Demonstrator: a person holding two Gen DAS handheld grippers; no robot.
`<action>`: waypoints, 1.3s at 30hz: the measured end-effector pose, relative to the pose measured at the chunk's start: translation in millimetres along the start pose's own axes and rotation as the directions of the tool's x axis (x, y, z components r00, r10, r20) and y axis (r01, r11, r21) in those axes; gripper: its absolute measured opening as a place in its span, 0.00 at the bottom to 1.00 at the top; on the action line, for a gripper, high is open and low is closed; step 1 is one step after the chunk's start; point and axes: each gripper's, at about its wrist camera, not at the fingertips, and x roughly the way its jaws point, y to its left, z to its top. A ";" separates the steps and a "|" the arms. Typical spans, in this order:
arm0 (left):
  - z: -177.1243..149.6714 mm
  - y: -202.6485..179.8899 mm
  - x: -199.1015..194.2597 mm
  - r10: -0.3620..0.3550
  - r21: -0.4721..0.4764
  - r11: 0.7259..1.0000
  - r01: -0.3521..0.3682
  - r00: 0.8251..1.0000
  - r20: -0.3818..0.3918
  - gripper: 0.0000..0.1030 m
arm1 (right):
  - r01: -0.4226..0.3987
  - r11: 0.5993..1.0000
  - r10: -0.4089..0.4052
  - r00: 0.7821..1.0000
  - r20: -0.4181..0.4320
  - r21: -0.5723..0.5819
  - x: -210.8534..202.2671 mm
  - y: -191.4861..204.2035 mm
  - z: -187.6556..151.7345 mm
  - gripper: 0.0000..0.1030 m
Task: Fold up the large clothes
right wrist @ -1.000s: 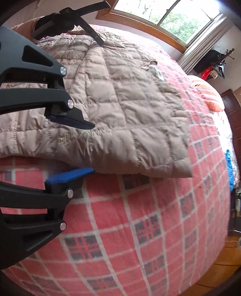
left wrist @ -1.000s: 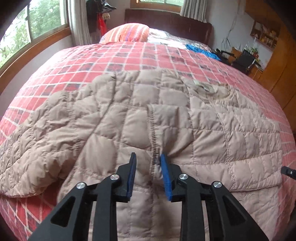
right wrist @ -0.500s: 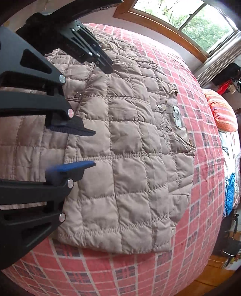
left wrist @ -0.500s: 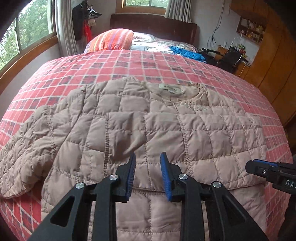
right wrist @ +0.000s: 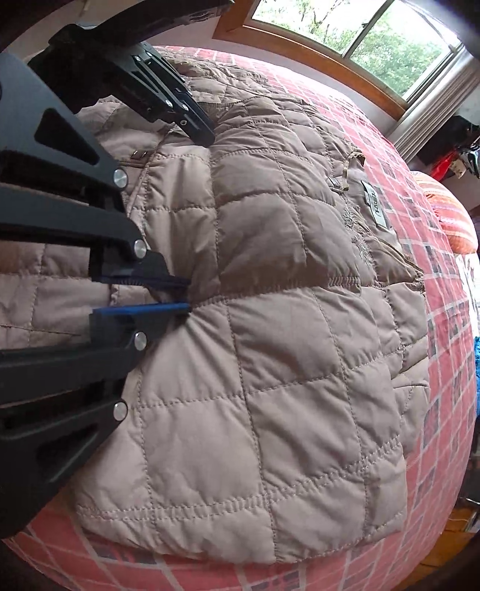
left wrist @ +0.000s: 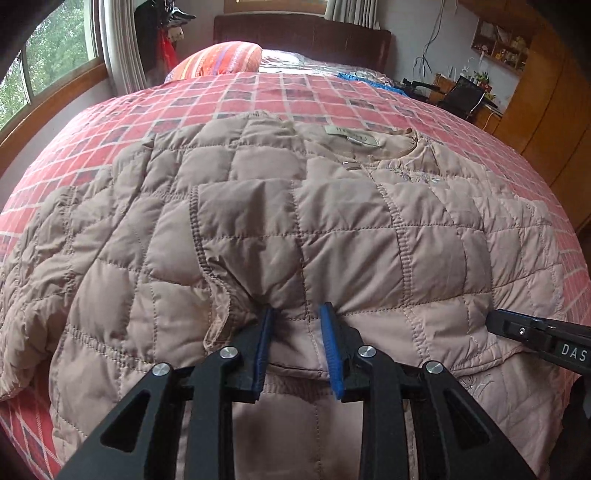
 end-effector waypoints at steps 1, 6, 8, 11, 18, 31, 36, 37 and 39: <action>1.9 2.1 -1.4 -0.008 -0.007 1.000 0.008 1.000 -0.007 0.27 | 0.009 1.000 -0.009 1.000 0.005 -0.003 -4.4 2.6 -1.4 0.08; -0.3 25.0 -38.9 -0.030 -0.053 0.998 0.030 1.000 0.004 0.28 | -0.004 0.997 0.012 0.995 0.098 -0.080 -45.5 32.3 -9.8 0.14; -6.8 45.8 -59.4 -0.003 -0.078 0.997 0.005 1.000 0.027 0.32 | -0.028 0.994 0.038 0.995 0.096 -0.106 -52.5 41.9 -14.6 0.14; -20.4 99.8 -89.7 0.073 -0.149 0.987 -0.063 0.995 0.061 0.43 | -0.071 0.990 0.078 0.995 0.057 -0.123 -44.4 51.6 -16.4 0.14; -98.7 278.7 -132.2 0.291 -0.492 0.826 -0.274 0.956 -0.044 0.48 | -0.054 0.983 0.054 0.999 -0.006 -0.174 -18.5 76.9 -27.5 0.14; -166.5 428.1 -136.2 0.266 -0.817 0.564 -0.117 0.963 0.046 0.47 | -0.055 0.973 0.046 0.998 -0.046 -0.224 11.8 96.2 -34.9 0.12; -161.7 434.8 -132.3 0.317 -0.821 0.558 -0.124 0.946 0.073 0.21 | -0.081 0.974 0.069 0.996 -0.064 -0.210 14.9 87.0 -29.2 0.12; -162.7 437.5 -131.7 0.296 -0.824 0.558 -0.092 0.950 0.094 0.10 | -0.082 0.974 0.070 0.995 -0.064 -0.210 15.9 86.4 -28.6 0.12; -163.9 441.4 -131.3 0.275 -0.836 0.546 -0.061 0.955 0.110 0.08 | -0.082 0.974 0.070 0.996 -0.063 -0.213 18.0 86.6 -27.9 0.12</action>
